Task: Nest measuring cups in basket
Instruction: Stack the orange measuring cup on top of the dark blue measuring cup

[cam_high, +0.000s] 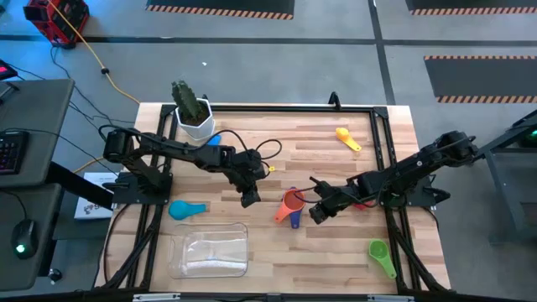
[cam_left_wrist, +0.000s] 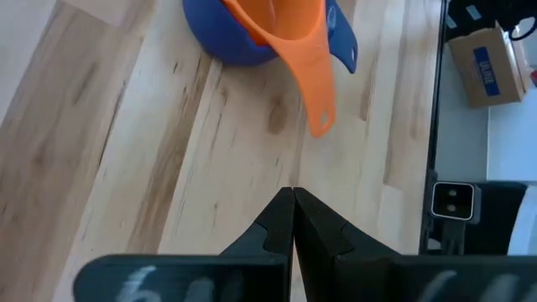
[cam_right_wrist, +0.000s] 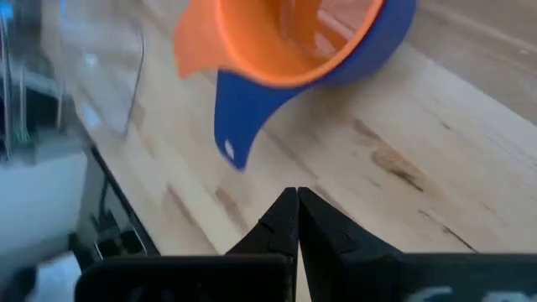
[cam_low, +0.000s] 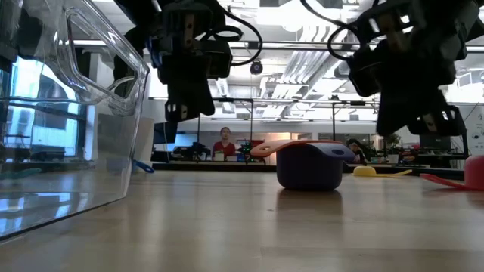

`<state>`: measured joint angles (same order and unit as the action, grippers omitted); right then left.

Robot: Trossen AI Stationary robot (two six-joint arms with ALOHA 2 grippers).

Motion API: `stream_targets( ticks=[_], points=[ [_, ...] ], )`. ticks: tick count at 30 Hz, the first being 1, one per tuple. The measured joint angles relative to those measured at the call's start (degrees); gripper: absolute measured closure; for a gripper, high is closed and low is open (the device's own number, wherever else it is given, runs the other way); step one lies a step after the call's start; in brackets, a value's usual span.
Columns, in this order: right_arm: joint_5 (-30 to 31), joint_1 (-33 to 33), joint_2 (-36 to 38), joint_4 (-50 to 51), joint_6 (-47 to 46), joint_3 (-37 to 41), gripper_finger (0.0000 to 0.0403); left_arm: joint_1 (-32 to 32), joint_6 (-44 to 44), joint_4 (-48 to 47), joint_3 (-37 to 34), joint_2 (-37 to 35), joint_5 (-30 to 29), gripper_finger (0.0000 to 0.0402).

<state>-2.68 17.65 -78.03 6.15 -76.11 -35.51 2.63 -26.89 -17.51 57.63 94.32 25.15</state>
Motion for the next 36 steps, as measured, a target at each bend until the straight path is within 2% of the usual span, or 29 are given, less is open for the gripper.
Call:
stream_targets(
  ticks=[5,9,13,19,23,28,36],
  points=[
    [3.75,-0.02,-0.49,-1.14,-5.58,0.00,0.0403,0.00,0.02,1.04,0.07,1.17,-0.20,0.0402],
    [3.87,-0.01,-1.06,-2.42,-8.99,0.01,0.0403,-0.05,-0.74,4.12,0.07,5.53,1.04,0.0402],
    [3.44,0.02,-2.57,-3.83,-10.46,0.00,0.0403,-0.88,-5.75,9.83,0.07,9.74,4.14,0.0402],
    [4.19,0.74,-6.84,-4.92,-9.84,0.00,0.0403,-3.23,-13.88,16.44,0.04,12.26,2.80,0.0402],
    [4.18,1.20,-9.31,-5.67,-7.38,0.01,0.0403,-5.10,-19.31,18.07,0.04,12.42,-2.11,0.0402],
    [5.15,2.08,-10.47,-6.72,-5.02,0.02,0.0403,-6.50,-25.85,18.30,0.04,12.44,-5.13,0.0402],
    [7.66,2.38,-10.48,-11.88,-5.36,0.02,0.0403,-7.33,-28.54,20.43,0.04,12.44,-10.10,0.0402]
  ],
)
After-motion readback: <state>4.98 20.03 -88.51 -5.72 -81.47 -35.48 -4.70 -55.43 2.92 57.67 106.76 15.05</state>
